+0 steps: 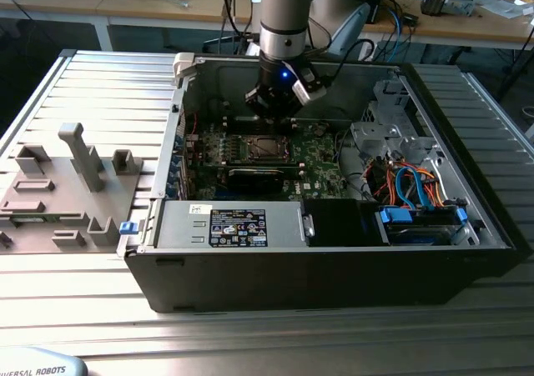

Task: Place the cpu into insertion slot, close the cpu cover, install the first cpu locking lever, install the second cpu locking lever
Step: 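Install the first cpu locking lever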

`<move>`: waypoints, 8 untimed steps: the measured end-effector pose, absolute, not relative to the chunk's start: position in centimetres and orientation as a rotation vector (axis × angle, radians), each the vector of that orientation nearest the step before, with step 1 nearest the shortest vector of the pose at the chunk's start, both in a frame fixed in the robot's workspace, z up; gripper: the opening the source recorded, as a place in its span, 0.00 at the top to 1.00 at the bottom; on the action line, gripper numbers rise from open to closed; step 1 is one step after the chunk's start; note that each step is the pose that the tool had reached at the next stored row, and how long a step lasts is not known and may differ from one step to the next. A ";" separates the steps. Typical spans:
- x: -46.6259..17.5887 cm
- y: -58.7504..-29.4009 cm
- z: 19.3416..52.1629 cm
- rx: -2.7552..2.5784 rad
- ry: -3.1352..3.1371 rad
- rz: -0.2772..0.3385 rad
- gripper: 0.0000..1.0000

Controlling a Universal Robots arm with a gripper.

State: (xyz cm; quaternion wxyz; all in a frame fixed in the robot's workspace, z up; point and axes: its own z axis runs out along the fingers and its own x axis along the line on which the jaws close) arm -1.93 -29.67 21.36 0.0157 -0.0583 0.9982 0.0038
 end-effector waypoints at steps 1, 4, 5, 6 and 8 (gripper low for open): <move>-1.9 -29.9 21.4 -0.181 3.105 0.012 0.89; -1.9 -32.1 21.4 -0.181 3.105 0.014 0.89; -1.9 -33.1 21.4 -0.182 3.105 0.014 0.89; -1.9 -33.7 21.4 -0.181 3.105 0.014 0.89; -1.9 -34.1 21.4 -0.182 3.105 0.013 0.89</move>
